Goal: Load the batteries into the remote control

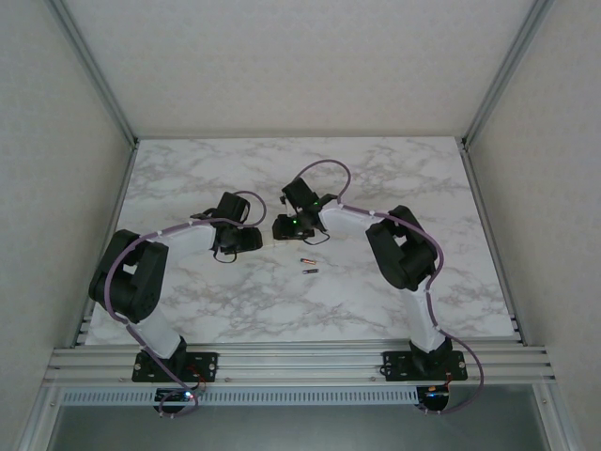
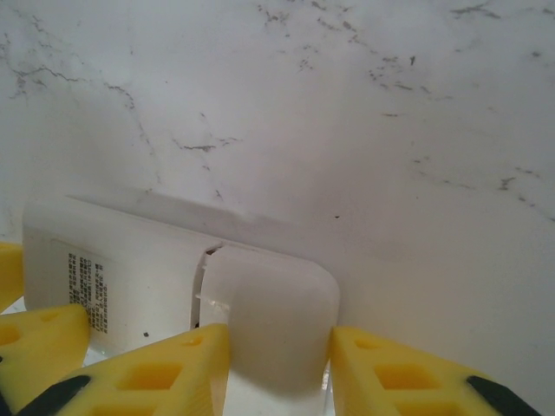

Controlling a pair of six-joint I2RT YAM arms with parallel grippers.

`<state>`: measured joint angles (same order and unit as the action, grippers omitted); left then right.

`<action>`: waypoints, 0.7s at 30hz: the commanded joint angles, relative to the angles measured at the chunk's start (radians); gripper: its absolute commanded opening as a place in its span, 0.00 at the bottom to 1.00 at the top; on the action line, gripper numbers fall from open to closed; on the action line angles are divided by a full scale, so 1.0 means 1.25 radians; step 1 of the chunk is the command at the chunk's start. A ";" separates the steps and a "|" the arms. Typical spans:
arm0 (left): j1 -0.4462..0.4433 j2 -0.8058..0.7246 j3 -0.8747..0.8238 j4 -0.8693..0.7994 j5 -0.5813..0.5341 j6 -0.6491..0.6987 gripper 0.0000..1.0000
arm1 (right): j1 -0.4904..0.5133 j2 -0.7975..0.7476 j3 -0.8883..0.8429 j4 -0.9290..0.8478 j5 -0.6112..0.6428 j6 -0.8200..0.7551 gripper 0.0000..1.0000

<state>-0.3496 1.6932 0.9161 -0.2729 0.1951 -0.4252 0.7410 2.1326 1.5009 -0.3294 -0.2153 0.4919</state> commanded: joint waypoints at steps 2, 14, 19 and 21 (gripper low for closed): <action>0.006 0.033 0.003 0.031 -0.051 0.007 0.55 | 0.039 0.020 0.010 -0.035 0.003 0.012 0.35; -0.001 0.035 -0.004 0.058 -0.027 -0.006 0.54 | 0.085 0.053 0.025 -0.009 -0.039 0.103 0.26; -0.001 0.037 0.000 0.077 -0.046 -0.010 0.58 | 0.087 -0.041 -0.067 0.151 -0.139 0.207 0.29; 0.000 0.022 0.002 0.075 -0.085 -0.013 0.64 | 0.087 -0.103 -0.110 0.132 -0.057 0.214 0.33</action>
<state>-0.3500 1.6955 0.9161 -0.2573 0.1776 -0.4290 0.7773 2.0842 1.4208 -0.2512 -0.1520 0.6811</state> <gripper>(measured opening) 0.618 0.314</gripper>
